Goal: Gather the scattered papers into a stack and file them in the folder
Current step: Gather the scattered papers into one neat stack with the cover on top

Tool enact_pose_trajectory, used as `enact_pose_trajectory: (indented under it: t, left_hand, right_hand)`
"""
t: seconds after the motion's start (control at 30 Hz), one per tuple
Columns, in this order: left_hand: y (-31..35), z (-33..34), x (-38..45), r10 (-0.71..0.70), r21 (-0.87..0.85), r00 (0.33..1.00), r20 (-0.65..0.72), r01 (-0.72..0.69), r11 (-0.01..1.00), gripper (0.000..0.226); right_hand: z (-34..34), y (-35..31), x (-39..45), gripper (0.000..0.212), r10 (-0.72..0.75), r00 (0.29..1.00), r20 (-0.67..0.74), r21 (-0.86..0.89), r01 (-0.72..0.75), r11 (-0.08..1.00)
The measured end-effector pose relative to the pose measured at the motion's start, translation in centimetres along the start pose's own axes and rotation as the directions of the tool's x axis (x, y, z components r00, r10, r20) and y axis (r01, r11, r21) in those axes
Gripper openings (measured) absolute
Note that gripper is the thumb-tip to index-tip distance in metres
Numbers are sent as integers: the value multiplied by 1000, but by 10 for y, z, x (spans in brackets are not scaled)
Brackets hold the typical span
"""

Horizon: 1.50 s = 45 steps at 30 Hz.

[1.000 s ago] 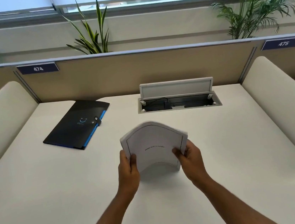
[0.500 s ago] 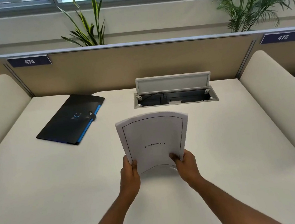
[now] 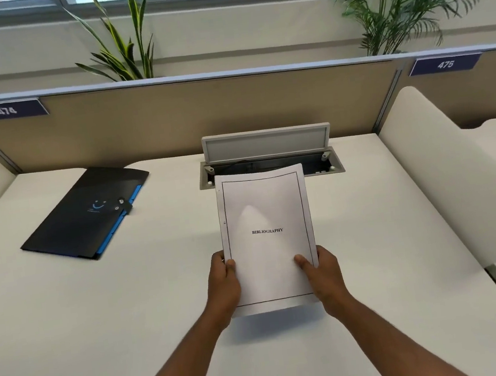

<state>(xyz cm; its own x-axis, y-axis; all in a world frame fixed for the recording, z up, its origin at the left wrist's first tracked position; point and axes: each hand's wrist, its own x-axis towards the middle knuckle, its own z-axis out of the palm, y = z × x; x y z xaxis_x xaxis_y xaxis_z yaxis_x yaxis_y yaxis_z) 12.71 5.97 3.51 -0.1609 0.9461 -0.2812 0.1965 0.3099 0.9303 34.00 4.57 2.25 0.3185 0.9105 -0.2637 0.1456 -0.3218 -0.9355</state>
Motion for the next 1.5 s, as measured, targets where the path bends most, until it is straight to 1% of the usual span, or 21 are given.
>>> enact_pose_trajectory:
  t: [0.03, 0.07, 0.17, 0.23, 0.33, 0.47, 0.53, 0.6, 0.7, 0.77, 0.83, 0.9, 0.93, 0.97, 1.03, 1.17, 1.23, 1.33, 1.4, 1.5]
  left_hand:
    - [2, 9, 4, -31, 10, 1000, -3, 31, 999, 19]
    - [4, 17, 9, -70, 21, 998, -5, 70, 997, 21]
    - [7, 38, 27, -203, 43, 979, 7, 202, 978, 25]
    - [7, 52, 38, -246, 71, 969, 15, 245, 967, 27]
    - [12, 74, 53, -272, 64, 962, 28, 270, 961, 27]
    - [18, 102, 79, -307, 89, 951, 41, 302, 949, 25]
    - [20, 114, 91, -302, 120, 952, 49, 294, 948, 22]
    - [22, 124, 99, -303, 156, 952, 38, 294, 943, 20]
    - [24, 137, 105, -288, 236, 958, -7, 282, 930, 31]
    - [25, 144, 108, -269, 274, 963, -23, 265, 925, 35]
    - [25, 146, 109, -245, 277, 969, -25, 242, 930, 31]
    - [23, 145, 109, -214, 270, 977, -14, 209, 940, 17]
    - [22, 142, 109, -189, 267, 982, -5, 184, 946, 8]
    - [20, 139, 109, -156, 275, 988, 6, 148, 950, 3]
    - [16, 130, 108, -93, 308, 995, 28, 80, 948, 8]
    - [18, 117, 112, -12, 369, 1000, -19, 18, 929, 5]
    - [23, 114, 117, -47, 311, 999, -15, 50, 949, 6]
    - [30, 117, 126, -123, 206, 992, 9, 119, 971, 14]
    - [33, 120, 131, -158, 174, 987, 27, 151, 973, 18]
    - [37, 125, 135, -206, 124, 974, 94, 194, 973, 18]
  right_hand:
    - [-8, 2, 6, 8, 18, 999, -28, 8, -18, 1000]
    - [-15, 3, 13, 9, 36, 998, -52, 16, -35, 999]
    - [-34, 9, 34, 24, 72, 993, -93, -24, -74, 997]
    - [-46, 11, 48, 36, 94, 990, -105, -71, -102, 992]
    - [-63, 12, 75, 43, 139, 981, -135, -132, -157, 979]
    - [-81, 15, 112, 38, 198, 964, -178, -185, -230, 955]
    - [-88, 16, 128, 41, 213, 957, -196, -205, -253, 945]
    - [-94, 19, 142, 38, 237, 948, -214, -217, -283, 934]
    - [-100, 25, 155, 32, 260, 936, -236, -257, -318, 913]
    - [-103, 28, 161, 33, 247, 936, -251, -290, -316, 903]
    - [-106, 28, 164, 27, 224, 940, -257, -309, -300, 903]
    - [-110, 27, 167, 18, 211, 944, -255, -313, -287, 905]
    - [-112, 26, 168, 15, 207, 945, -253, -317, -283, 905]
    - [-113, 25, 167, 14, 203, 946, -252, -326, -280, 903]
    - [-116, 22, 165, 15, 190, 947, -259, -364, -278, 889]
    - [-121, 13, 163, 16, 117, 946, -303, -440, -248, 863]
    - [-122, 10, 166, 21, 92, 948, -304, -430, -223, 875]
    - [-119, 5, 174, 31, 79, 964, -256, -371, -173, 912]
    - [-115, 2, 178, 31, 68, 973, -222, -350, -145, 925]
    - [-110, 1, 181, 29, 54, 979, -197, -377, -126, 918]
